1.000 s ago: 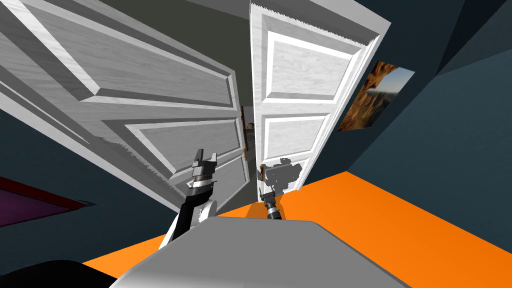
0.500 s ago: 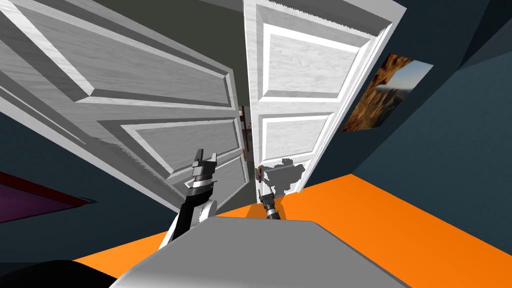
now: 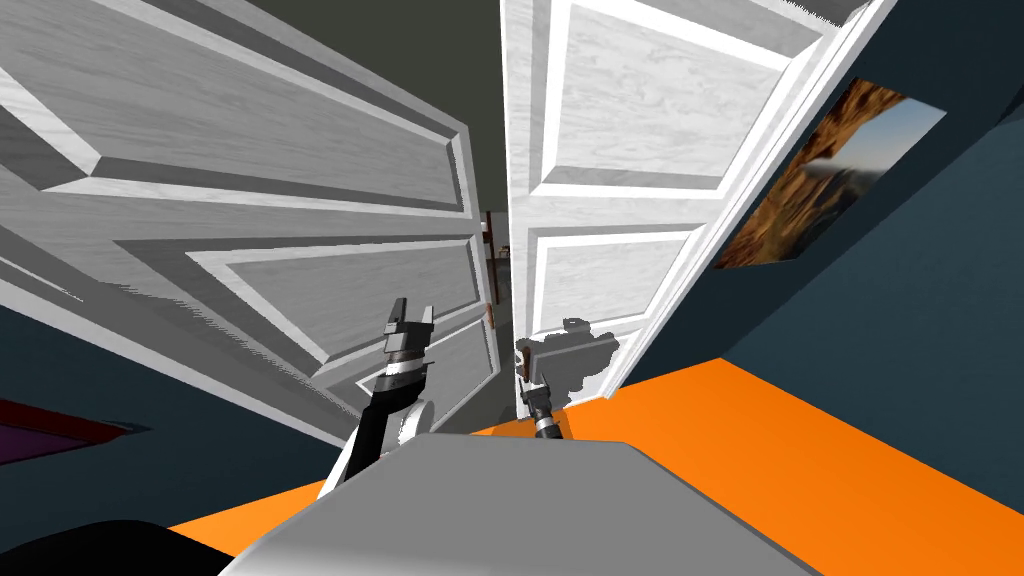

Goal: Push the door open

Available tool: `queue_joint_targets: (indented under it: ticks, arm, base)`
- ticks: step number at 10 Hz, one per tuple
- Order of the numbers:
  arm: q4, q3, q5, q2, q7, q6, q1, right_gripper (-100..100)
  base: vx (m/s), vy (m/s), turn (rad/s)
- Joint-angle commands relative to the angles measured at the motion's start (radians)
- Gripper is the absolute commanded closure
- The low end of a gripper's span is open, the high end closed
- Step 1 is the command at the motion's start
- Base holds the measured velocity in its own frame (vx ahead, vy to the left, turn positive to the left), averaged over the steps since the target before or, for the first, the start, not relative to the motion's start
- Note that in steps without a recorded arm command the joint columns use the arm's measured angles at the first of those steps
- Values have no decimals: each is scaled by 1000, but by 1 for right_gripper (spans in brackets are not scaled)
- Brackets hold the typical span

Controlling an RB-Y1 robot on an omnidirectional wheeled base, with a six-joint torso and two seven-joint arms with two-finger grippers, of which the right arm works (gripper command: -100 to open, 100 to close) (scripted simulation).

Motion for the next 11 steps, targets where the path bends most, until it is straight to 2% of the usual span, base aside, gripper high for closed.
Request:
queue_joint_targets:
  ticks: [1, 4, 5, 10, 11]
  arm:
    - [11, -3, -1, 0, -7, -7, -4, -100]
    - [18, -6, -2, 1, -11, -11, -7, -100]
    - [18, -6, -2, 1, -11, -11, -7, 100]
    - [18, -6, -2, 1, -11, -11, -7, 100]
    - [23, -38, -19, -1, -1, -18, -16, 100]
  base:
    - [213, 50, 35]
    - [151, 64, 17]
    - [-9, -2, -3]
    - [-7, -5, 4]
    - [9, -8, 211]
